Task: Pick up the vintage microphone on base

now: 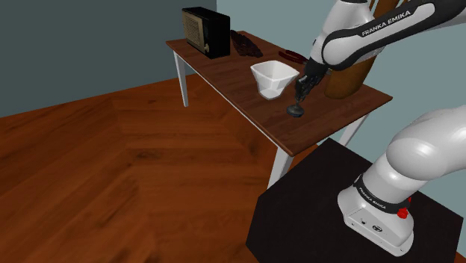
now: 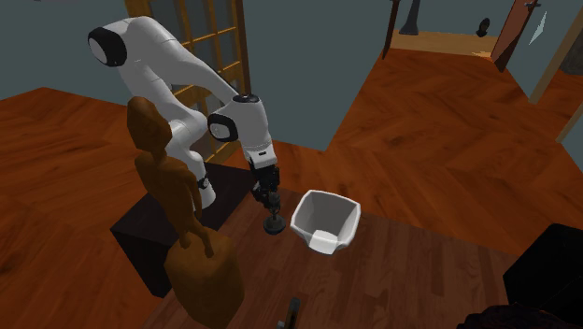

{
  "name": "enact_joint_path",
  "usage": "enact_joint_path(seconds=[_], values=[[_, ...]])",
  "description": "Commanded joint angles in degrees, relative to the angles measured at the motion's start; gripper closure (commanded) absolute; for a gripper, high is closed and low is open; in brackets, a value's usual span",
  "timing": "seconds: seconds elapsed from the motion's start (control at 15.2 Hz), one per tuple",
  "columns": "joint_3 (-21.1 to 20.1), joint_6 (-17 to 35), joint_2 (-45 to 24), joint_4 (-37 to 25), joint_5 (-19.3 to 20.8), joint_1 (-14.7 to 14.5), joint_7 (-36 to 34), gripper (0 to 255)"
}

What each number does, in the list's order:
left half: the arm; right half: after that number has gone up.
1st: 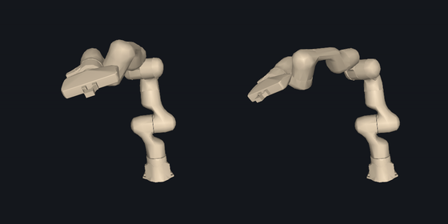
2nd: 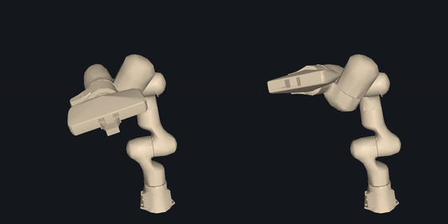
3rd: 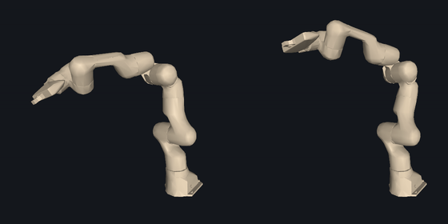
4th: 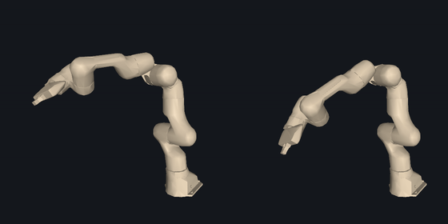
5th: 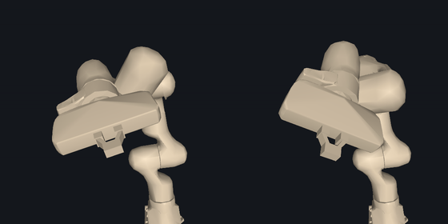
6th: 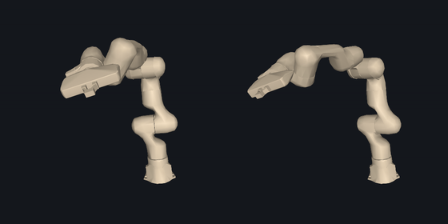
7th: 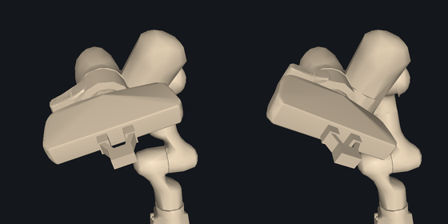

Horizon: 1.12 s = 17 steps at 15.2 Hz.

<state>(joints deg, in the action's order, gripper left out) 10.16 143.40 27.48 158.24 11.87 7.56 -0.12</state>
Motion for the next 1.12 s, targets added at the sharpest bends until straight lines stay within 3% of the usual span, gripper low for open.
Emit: enact_joint_path(seconds=[0.0, 1.06], values=[[-0.1, -1.0, 0.6, -0.3, -0.1, -0.1, 0.0, 255], [-1.0, -14.3, 6.8, -7.4, -1.6, -0.7, 1.0, 255]])
